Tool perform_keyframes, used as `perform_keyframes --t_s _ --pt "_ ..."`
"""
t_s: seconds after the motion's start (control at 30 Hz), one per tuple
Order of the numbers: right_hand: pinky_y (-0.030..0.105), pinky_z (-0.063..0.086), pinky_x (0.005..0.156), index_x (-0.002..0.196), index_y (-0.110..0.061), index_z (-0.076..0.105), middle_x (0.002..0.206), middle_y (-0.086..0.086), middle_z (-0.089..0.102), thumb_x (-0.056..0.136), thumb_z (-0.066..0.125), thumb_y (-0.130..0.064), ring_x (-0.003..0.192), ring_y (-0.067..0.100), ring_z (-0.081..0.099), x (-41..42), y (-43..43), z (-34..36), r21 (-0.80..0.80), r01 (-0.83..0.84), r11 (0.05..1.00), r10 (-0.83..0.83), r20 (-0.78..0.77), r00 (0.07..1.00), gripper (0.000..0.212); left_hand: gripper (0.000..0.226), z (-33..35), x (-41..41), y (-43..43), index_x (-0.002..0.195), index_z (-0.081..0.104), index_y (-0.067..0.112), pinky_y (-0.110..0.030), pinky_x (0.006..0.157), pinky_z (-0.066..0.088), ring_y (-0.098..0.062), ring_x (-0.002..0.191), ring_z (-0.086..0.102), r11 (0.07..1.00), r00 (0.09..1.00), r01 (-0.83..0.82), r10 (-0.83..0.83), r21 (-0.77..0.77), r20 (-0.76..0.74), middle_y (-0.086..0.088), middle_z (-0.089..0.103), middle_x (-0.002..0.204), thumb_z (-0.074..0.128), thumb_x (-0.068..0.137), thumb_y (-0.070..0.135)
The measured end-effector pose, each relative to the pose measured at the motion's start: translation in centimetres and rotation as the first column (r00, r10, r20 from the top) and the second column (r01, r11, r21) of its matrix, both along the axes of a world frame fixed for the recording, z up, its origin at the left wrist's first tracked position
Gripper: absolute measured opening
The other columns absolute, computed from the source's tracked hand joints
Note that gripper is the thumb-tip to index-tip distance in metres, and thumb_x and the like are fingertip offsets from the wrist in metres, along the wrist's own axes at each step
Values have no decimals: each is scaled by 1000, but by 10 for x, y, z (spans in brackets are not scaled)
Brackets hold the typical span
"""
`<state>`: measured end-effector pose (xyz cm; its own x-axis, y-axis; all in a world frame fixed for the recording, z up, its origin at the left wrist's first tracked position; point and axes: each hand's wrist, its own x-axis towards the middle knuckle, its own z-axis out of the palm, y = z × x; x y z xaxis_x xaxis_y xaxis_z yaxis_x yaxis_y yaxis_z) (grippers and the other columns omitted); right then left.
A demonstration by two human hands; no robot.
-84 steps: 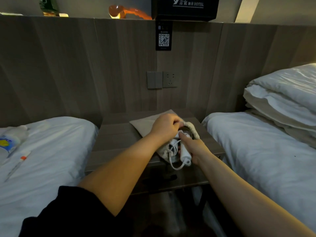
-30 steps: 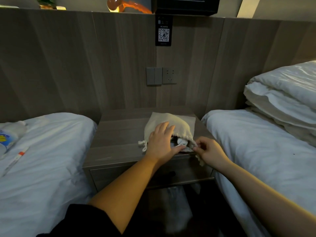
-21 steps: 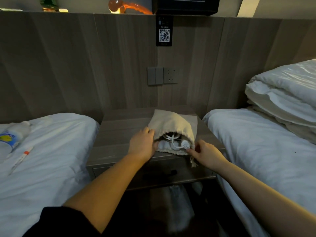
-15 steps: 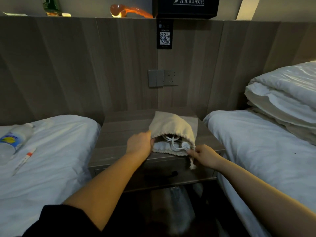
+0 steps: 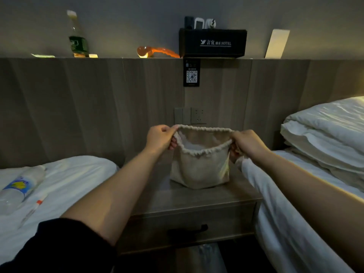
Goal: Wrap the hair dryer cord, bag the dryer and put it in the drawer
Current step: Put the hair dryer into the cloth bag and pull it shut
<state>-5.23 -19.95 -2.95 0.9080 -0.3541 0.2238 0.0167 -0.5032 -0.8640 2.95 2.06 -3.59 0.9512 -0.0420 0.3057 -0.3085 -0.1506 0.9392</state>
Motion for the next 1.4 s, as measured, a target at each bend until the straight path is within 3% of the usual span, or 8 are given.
perform_keyframes --t_s 0.17,0.37,0.6,0.73,0.97,1.17,1.3,1.4 --pt "30 40 51 59 -2 54 54 17 53 86 41 -20 45 24 48 11 -5 47 -13 7 1000 -6 34 999 36 35 49 13 3 56 50 9 -13 30 38 -3 24 45 1000 1000 -20 20 -11 18 5 49 27 60 89 17" --pt "25 40 42 64 -3 52 54 14 49 88 43 -20 37 19 46 35 -10 69 55 26 998 -29 56 998 31 37 67 22 -4 56 44 8 -15 29 40 -5 23 46 990 999 -41 39 -136 -23 2 48 25 60 89 14" --pt "34 50 66 66 -10 56 60 7 56 93 50 -38 57 19 52 37 -13 68 199 -96 975 106 -38 994 39 26 62 22 -17 69 43 9 -18 29 44 -4 21 46 950 986 13 -64 -312 -155 3 48 25 49 94 6" --pt "33 47 65 65 -13 53 63 6 55 96 45 -34 58 18 51 32 -20 69 293 -153 944 173 -43 984 38 27 59 26 -14 69 45 7 -17 32 45 -4 24 49 952 985 50 -97 -302 -144 3 50 27 46 95 5" --pt "34 48 62 93 4 62 67 9 55 91 51 -27 61 22 55 37 -49 67 417 286 863 -368 128 921 34 29 50 41 13 68 42 10 -16 26 40 -6 21 47 931 981 -138 81 -339 -178 -10 41 56 41 97 8" --pt "30 43 59 95 -4 62 89 14 61 96 45 -25 68 20 56 41 -46 51 56 380 923 -384 118 916 28 23 51 27 4 75 43 5 -25 38 53 -18 34 62 835 976 25 -139 -549 -166 -18 51 69 38 98 5" --pt "46 43 98 124 -12 53 129 13 52 93 47 -35 119 29 48 41 -19 50 -357 154 922 -38 311 950 39 24 51 22 3 78 45 5 -24 49 56 -16 41 66 848 972 93 -190 -521 -137 -17 54 73 36 99 9" --pt "49 35 107 135 -19 44 141 10 45 85 54 -49 129 30 40 46 1 57 -640 -67 765 171 102 980 60 25 53 17 3 78 47 7 -23 50 56 -12 43 66 876 973 119 -197 -467 -122 -14 55 72 35 100 11"
